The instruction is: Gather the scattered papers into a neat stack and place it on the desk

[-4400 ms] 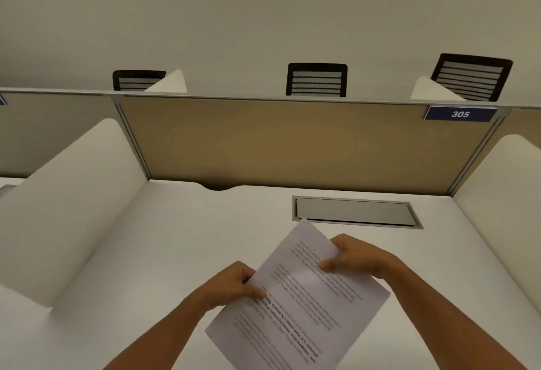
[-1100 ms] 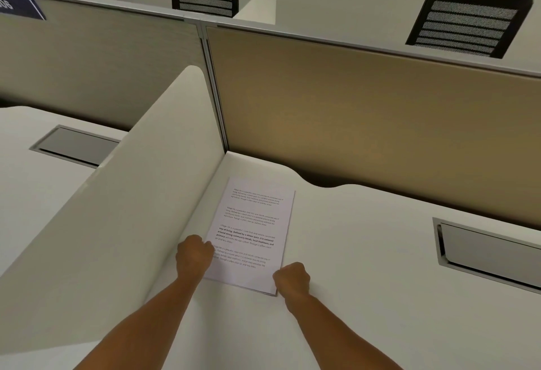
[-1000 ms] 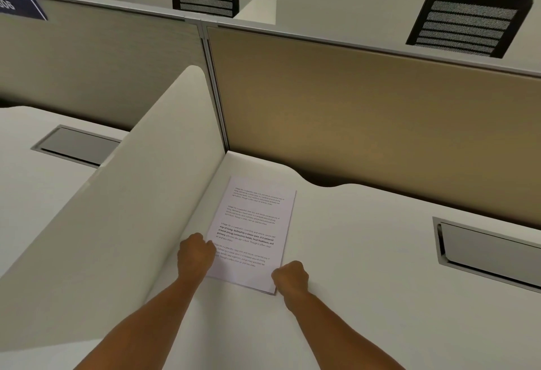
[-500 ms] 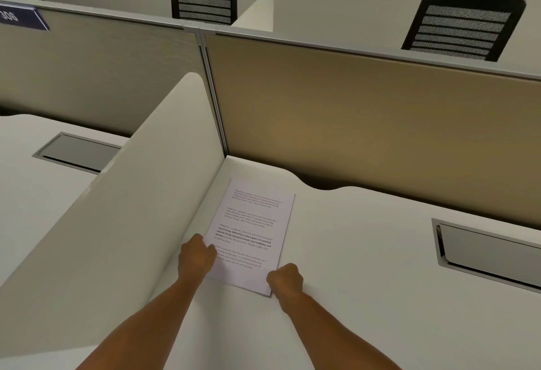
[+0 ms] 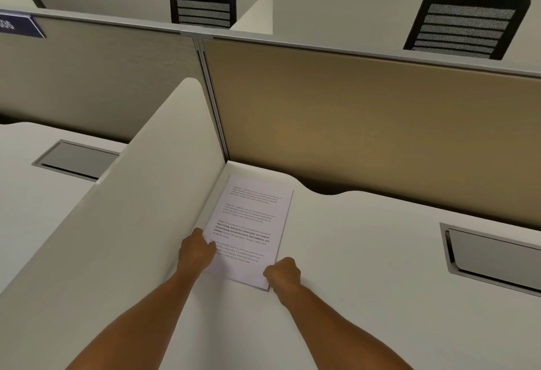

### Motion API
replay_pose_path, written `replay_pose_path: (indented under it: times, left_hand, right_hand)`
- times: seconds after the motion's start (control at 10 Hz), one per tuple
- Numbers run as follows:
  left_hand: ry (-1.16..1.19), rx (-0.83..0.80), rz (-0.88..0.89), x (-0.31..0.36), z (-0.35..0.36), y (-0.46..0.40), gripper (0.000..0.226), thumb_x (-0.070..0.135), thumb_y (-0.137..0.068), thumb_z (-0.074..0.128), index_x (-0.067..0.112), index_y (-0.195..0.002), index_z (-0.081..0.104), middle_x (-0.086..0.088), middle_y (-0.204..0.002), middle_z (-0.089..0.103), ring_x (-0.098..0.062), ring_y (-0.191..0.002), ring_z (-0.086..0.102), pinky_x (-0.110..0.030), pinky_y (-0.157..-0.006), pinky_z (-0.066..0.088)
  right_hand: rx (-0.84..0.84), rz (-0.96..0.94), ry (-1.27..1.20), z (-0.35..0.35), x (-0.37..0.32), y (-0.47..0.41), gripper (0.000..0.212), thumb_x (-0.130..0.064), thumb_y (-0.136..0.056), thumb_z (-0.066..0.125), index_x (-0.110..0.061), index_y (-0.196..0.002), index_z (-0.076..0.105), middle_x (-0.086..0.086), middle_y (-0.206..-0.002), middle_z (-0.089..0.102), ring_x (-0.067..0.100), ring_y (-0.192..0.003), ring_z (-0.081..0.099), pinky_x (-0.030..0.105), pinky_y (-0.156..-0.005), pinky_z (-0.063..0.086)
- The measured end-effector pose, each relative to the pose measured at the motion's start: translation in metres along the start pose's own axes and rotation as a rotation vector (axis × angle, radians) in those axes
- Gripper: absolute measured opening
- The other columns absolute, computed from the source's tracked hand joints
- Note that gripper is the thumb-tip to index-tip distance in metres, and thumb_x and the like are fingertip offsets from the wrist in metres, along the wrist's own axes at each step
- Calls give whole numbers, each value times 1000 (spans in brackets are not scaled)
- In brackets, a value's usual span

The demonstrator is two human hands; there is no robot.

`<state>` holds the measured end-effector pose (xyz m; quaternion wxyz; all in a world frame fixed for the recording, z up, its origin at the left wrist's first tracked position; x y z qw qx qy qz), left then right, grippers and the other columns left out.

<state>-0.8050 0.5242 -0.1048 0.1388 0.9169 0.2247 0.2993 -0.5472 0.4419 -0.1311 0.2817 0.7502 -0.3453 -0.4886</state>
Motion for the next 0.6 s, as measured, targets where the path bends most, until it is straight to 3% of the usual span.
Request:
replay_pose_path:
  times: [0.2, 0.3, 0.4, 0.5, 0.6]
  left_hand:
    - [-13, -24, 7, 4, 0, 0, 50, 21, -91, 63, 3, -135, 49, -20, -127, 64, -37, -112, 63, -36, -88, 52]
    - [-64, -48, 47, 11, 1, 10, 48, 18, -90, 63, 3, -134, 50, -18, -128, 64, -36, -115, 62, -36, -90, 50]
    - [-63, -61, 85, 22, -3, 19, 39, 17, -90, 63, 3, -125, 54, -16, -124, 67, -34, -110, 64, -36, -88, 52]
    - [-71, -74, 125, 42, -12, 37, 39, 19, -91, 63, 2, -125, 54, -16, -124, 67, -33, -110, 65, -36, -89, 53]
    - [-107, -67, 157, 62, -21, 57, 50, 26, -93, 62, 2, -135, 48, -16, -131, 63, -32, -117, 62, -36, -94, 51]
  right_hand:
    - [-5, -1, 0, -4, -3, 0, 15, -7, -85, 61, -5, -99, 60, 9, -94, 63, 26, -80, 63, 24, -58, 48]
    - [-10, -27, 6, -11, -5, 7, 11, -9, -85, 60, -10, -81, 50, 6, -86, 58, 25, -77, 58, 20, -49, 39]
    - [-74, -71, 24, -14, -15, 18, 8, -8, -85, 62, -12, -85, 55, 5, -87, 59, 26, -82, 59, 26, -61, 45]
    - [-81, -158, 83, -31, -34, 34, 48, -13, -89, 63, -5, -135, 52, 12, -131, 61, 27, -117, 61, 26, -84, 47]
    - [-64, -232, 123, -54, -47, 54, 64, -17, -90, 64, -9, -149, 40, 10, -144, 54, 26, -130, 54, 29, -101, 45]
Point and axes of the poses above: each hand's wrist, its own y-axis away from the middle knuckle, its own z-axis out of the palm, x = y × z, the point moved 10 cm from there along -y, towards the middle knuckle
